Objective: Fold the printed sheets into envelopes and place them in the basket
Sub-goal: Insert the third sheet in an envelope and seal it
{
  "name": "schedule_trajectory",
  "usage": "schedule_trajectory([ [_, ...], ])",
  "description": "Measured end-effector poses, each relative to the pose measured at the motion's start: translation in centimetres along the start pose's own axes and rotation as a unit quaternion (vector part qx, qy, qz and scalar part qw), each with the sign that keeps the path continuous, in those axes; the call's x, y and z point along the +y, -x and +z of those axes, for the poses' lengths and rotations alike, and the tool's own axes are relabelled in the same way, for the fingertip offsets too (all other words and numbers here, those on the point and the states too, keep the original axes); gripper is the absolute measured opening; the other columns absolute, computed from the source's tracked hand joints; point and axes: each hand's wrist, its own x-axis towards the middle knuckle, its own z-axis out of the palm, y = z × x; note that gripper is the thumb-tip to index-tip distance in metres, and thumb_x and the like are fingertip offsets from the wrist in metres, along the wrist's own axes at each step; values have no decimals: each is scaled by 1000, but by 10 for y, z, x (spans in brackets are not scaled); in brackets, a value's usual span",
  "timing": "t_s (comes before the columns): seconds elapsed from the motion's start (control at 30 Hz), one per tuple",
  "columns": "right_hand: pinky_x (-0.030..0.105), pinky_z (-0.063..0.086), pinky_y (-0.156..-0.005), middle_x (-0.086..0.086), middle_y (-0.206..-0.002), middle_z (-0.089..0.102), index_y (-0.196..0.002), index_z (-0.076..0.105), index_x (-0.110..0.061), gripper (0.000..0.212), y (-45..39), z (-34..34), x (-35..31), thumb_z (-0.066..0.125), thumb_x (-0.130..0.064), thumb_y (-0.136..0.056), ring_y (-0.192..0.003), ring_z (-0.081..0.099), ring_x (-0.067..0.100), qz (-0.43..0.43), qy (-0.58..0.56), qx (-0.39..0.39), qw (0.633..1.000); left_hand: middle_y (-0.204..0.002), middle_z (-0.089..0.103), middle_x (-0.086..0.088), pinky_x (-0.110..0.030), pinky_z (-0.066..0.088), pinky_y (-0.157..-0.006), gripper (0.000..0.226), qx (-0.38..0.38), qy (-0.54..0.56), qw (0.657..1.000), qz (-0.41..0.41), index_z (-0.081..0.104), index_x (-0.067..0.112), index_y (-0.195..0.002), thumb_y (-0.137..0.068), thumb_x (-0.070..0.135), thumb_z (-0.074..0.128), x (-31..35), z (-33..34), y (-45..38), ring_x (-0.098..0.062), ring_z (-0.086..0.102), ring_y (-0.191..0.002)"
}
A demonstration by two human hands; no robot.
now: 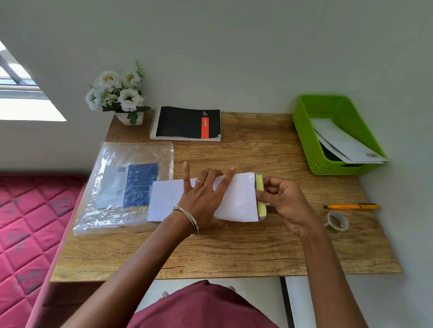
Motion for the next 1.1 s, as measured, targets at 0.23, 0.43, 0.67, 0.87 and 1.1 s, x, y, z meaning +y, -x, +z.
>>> schedule_trajectory([
  [0.23, 29, 55, -55, 8, -85, 74, -97, 71, -8, 22, -12, 9, 8, 65, 7, -82, -73, 69, 17, -1, 82, 14, 996, -124, 43, -10, -67, -12, -103, 125, 45, -11, 999, 12, 14, 18, -145, -46, 69, 70, 4, 5, 0, -32, 40, -120],
  [0.43, 45, 58, -57, 7, -75, 73, -79, 73, -9, 15, -22, 12, 20, 66, 4, -82, -72, 69, 26, -15, 158, 81, 984, -124, 46, -3, -70, -11, -102, 107, 34, -7, 999, -16, 28, 20, -138, -51, 72, 62, 2, 3, 2, -27, 42, -121],
  [0.67, 36, 53, -56, 12, -80, 73, -84, 75, -14, 14, -22, 16, 20, 68, -2, -83, -70, 67, 24, -35, 90, 80, 992, -135, 40, 6, -71, -11, -102, 109, 13, 51, 998, -46, 21, 27, -140, -52, 86, 46, -1, 0, -3, -21, 40, -127],
  [0.87, 33, 51, -56, 9, -72, 71, -76, 73, -14, 19, -26, 14, 29, 66, -27, -89, -66, 66, 22, -30, 87, 98, 991, -140, 38, 8, -69, -6, -104, 101, 2, 105, 992, -75, 23, 32, -140, -56, 83, 47, -4, 3, 0, -20, 41, -129],
  [1.1, 41, 46, -82, 18, -113, 61, -115, 58, -6, 58, -38, -16, 51, 71, -48, -78, -107, 54, 37, 37, 384, 350, 854, -138, 39, 6, -71, -10, -102, 100, 24, 98, 989, -112, 22, 30, -140, -56, 79, 47, -26, 8, 7, -22, 42, -128],
])
